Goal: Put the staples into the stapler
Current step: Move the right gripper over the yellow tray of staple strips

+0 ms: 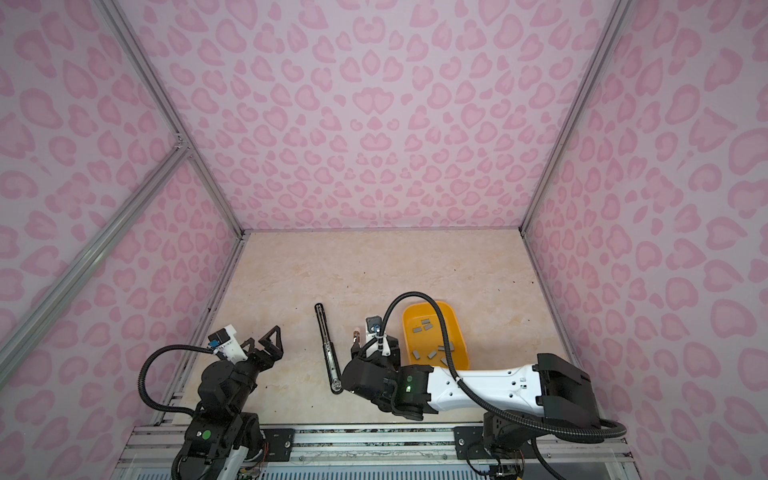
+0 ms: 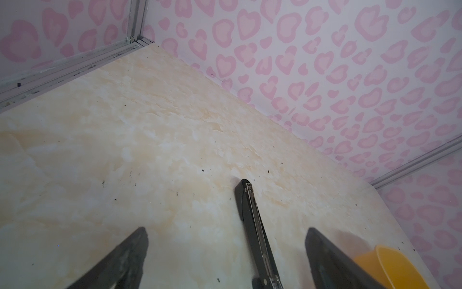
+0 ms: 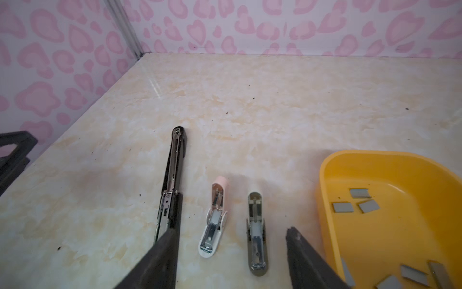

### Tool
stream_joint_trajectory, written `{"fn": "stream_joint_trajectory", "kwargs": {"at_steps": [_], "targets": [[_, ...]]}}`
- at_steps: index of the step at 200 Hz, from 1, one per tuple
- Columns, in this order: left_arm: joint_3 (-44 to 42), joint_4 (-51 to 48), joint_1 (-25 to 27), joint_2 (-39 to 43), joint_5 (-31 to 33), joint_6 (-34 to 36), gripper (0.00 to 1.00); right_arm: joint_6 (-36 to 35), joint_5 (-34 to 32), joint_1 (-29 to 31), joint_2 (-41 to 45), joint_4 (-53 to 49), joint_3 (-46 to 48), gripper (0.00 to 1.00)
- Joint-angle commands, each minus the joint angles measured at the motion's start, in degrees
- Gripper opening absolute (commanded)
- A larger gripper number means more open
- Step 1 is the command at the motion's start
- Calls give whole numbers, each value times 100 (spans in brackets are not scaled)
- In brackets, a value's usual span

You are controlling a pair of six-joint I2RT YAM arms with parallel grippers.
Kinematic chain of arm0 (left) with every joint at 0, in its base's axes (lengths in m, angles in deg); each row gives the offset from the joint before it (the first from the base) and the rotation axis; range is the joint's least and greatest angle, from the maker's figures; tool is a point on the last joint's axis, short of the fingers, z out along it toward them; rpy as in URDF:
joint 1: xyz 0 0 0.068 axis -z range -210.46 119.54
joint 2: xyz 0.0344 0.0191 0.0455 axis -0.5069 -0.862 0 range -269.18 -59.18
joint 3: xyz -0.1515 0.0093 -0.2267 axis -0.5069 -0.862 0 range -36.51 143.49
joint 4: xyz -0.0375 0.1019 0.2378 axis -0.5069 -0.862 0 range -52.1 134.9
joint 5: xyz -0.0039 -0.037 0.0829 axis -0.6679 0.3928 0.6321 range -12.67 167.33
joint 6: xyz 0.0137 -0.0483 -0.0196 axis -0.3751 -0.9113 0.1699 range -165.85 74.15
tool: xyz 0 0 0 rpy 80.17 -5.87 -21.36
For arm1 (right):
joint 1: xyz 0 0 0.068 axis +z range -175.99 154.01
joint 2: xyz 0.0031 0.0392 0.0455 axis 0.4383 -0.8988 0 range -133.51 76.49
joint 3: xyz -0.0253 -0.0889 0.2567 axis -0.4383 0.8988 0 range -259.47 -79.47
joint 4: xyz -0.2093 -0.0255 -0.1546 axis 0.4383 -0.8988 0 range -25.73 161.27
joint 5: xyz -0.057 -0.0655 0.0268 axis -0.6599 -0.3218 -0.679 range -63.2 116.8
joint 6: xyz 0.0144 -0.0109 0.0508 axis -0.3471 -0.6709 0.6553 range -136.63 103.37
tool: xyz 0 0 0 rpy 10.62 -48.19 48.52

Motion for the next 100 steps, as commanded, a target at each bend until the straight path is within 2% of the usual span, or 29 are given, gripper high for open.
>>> {"fn": "stream_joint_trajectory", "kwargs": {"at_steps": [1,25,32,35,38,51,74,91,100], "targets": [[46,14,6,416,93,-25,98,-40,-331,-98,286,-720,48,74],[26,72,-1,421,152,-7,97,-405,-800,-33,892,-592,388,82],[16,121,-1,396,172,9,97,-641,-801,-82,1091,-524,525,90],[6,169,2,397,168,30,97,-795,-637,-144,1180,-555,544,96],[4,222,3,386,145,60,97,-923,-490,-222,1264,-622,559,97],[-53,683,1,276,41,98,97,-713,-12,-710,1674,-958,671,97],[-293,2064,20,-181,-159,127,97,-819,1049,-1776,2662,-661,1349,97],[-248,2322,125,-445,310,443,97,-976,1724,-2497,3420,-470,1814,98],[-194,2294,133,-628,621,607,97,-1086,2162,-2886,3730,-418,1971,93]]}}
